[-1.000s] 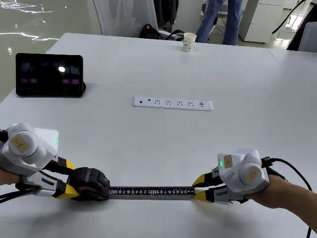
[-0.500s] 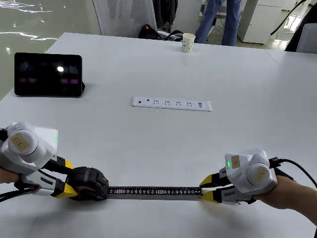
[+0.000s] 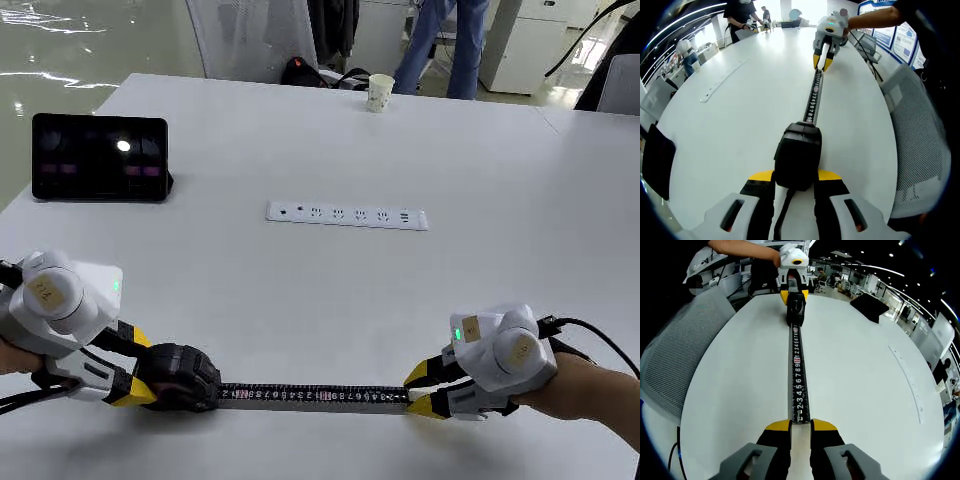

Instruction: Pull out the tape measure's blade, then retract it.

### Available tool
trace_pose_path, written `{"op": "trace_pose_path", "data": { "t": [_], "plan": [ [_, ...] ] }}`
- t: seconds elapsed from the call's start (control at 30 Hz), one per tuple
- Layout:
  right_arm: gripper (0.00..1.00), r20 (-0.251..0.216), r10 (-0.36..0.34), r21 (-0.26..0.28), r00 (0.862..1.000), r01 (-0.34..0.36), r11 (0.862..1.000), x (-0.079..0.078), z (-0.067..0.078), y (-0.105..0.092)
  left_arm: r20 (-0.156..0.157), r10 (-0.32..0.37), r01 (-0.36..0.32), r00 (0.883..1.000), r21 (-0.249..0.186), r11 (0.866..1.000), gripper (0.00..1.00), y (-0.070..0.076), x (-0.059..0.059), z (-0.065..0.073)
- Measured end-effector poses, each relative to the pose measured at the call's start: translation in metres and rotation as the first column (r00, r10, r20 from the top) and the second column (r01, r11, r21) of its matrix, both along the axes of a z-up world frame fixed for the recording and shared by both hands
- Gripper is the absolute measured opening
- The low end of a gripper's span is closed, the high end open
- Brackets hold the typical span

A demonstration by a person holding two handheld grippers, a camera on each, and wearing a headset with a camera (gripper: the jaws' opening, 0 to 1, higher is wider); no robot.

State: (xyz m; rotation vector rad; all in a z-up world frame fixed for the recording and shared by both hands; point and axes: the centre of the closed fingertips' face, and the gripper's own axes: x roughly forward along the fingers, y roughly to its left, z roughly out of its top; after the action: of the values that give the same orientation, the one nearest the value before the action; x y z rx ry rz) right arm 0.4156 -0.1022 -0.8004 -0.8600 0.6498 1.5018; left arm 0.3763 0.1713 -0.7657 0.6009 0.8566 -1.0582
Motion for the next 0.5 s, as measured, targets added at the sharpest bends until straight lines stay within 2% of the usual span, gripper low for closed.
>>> {"op": "trace_pose_path", "data": {
  "t": [0.2, 0.27, 0.3, 0.5],
  "plan": [
    [0.12, -0.022, 0.012, -0.029, 1.000, -0.013, 0.999, 0.0002, -0.0042, -0.0014, -0.014, 0.004, -0.004, 1.000, 0.006, 1.000, 0.25, -0.0004, -0.0001, 0.0002],
    [0.10, -0.015, 0.035, -0.054, 0.999, -0.036, 0.998, -0.0004, -0.0084, -0.0044, -0.012, -0.001, 0.002, 1.000, 0.014, 1.000, 0.25, -0.0006, -0.0001, 0.0001],
    [0.10, -0.026, 0.035, -0.034, 0.999, -0.036, 0.999, -0.0005, -0.0084, -0.0021, -0.012, -0.002, 0.002, 1.000, 0.017, 1.000, 0.25, -0.0005, 0.0001, 0.0001],
    [0.13, -0.015, 0.013, -0.025, 1.000, -0.014, 1.000, 0.0028, -0.0004, -0.0060, -0.017, 0.001, -0.001, 1.000, 0.021, 1.000, 0.25, -0.0005, 0.0008, -0.0001]
  ]
}}
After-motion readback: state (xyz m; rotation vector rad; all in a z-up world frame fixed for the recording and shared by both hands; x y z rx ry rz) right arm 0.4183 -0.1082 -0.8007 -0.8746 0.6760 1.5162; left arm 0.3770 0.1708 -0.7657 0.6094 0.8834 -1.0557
